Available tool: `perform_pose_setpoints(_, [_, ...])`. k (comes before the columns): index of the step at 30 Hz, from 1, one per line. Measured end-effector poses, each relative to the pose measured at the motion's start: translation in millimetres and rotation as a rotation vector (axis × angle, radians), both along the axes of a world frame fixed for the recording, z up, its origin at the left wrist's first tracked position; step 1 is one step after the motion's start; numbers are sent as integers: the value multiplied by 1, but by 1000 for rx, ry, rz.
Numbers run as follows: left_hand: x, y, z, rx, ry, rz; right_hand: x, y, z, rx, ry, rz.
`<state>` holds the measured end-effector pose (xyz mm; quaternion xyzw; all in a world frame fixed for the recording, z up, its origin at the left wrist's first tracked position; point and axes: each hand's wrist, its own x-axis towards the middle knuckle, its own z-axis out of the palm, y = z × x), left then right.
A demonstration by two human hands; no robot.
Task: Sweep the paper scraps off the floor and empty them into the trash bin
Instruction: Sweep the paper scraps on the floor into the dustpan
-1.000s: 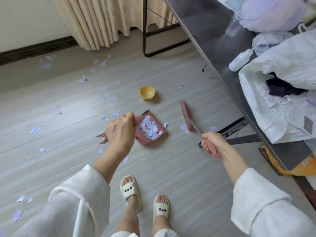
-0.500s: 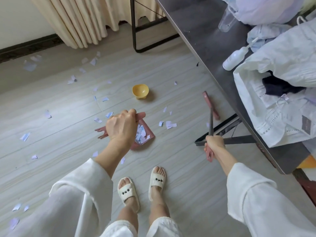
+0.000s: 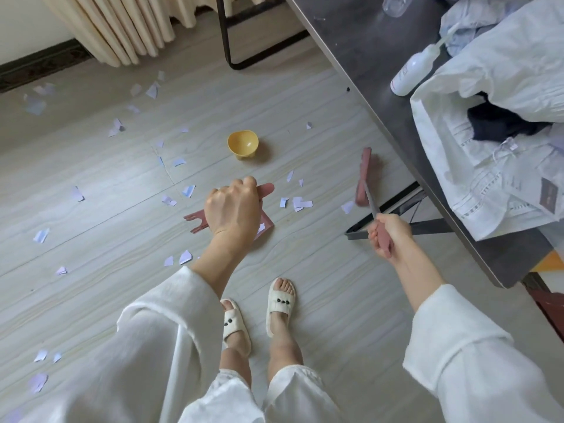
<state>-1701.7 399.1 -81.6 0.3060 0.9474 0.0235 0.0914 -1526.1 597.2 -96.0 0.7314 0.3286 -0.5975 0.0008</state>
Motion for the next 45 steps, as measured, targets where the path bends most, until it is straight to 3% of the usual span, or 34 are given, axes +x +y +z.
perform_pose_setpoints(2, [-2, -3, 1, 13, -3, -9, -1, -6, 18, -58, -15, 22])
perform_pose_setpoints(7, [-10, -14, 2, 23, 12, 10, 3, -16, 21, 73, -140, 192])
perform_pose_setpoints(9, [-13, -20, 2, 30, 18, 24, 4, -19, 14, 35, -172, 229])
perform_pose_setpoints(16, [-24, -38, 10, -17, 2, 22, -4, -48, 3, -57, -133, 414])
perform_pose_setpoints(30, [-55, -183, 55, 62, 27, 170, -70, -160, 43, -237, -86, 735])
perform_pose_setpoints(36, [-46, -215, 57, 68, 85, 133, -72, -164, 63, -275, -69, 719])
perform_pose_setpoints(45, [-29, -230, 48, 48, 35, 224, -43, -151, 46, -26, -113, 567])
